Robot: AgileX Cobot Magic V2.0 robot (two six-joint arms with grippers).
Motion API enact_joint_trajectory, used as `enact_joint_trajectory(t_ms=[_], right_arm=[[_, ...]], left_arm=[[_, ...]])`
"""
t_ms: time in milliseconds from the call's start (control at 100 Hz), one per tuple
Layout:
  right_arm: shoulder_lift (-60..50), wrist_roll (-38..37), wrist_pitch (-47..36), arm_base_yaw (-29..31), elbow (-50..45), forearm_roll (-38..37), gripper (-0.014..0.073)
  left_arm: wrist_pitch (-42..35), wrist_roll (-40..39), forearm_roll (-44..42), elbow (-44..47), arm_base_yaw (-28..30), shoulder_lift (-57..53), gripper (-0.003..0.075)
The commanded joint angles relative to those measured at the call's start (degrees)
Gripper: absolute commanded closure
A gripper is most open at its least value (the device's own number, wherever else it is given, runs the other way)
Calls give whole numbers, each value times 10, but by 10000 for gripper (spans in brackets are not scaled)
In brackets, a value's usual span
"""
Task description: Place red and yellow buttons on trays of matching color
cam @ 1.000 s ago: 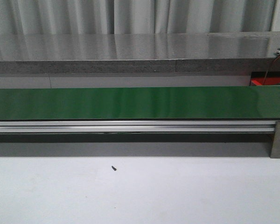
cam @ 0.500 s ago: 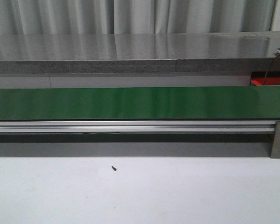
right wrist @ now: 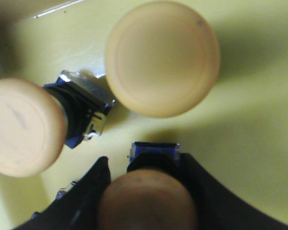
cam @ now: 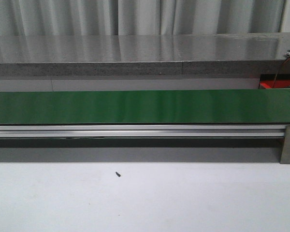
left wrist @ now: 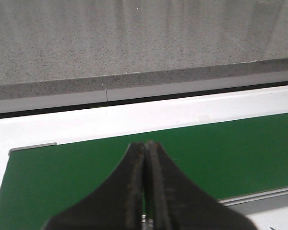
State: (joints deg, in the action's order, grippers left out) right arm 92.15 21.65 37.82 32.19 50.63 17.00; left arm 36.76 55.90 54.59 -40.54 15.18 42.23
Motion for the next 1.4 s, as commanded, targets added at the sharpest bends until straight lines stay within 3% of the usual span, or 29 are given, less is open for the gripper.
enact_joint_trajectory(t_ms=[0,190,290,660,1110,1230,1390], right_arm=[[-19,2,-9,5,11,8,385],[-24,1,-5,5,11,22,182],[-36,1,-3,5,11,28,137],[-193,2,-2,-24,11,50,137],[-385,36,-39,-244,10,50,139],[-418,38,-50,-279,-3,50,225],[-448,38,-56,-289,-26,50,528]], left_arm=[[-19,2,28,-15,-3,-2,740],[-19,2,28,-15,-3,-2,740],[-19,2,28,-15,-3,-2,740],[-19,2,28,-15,-3,-2,740],[-19,2,28,-15,-3,-2,740],[-19,2,28,-15,-3,-2,740],[-19,2,28,-15,-3,-2,740]])
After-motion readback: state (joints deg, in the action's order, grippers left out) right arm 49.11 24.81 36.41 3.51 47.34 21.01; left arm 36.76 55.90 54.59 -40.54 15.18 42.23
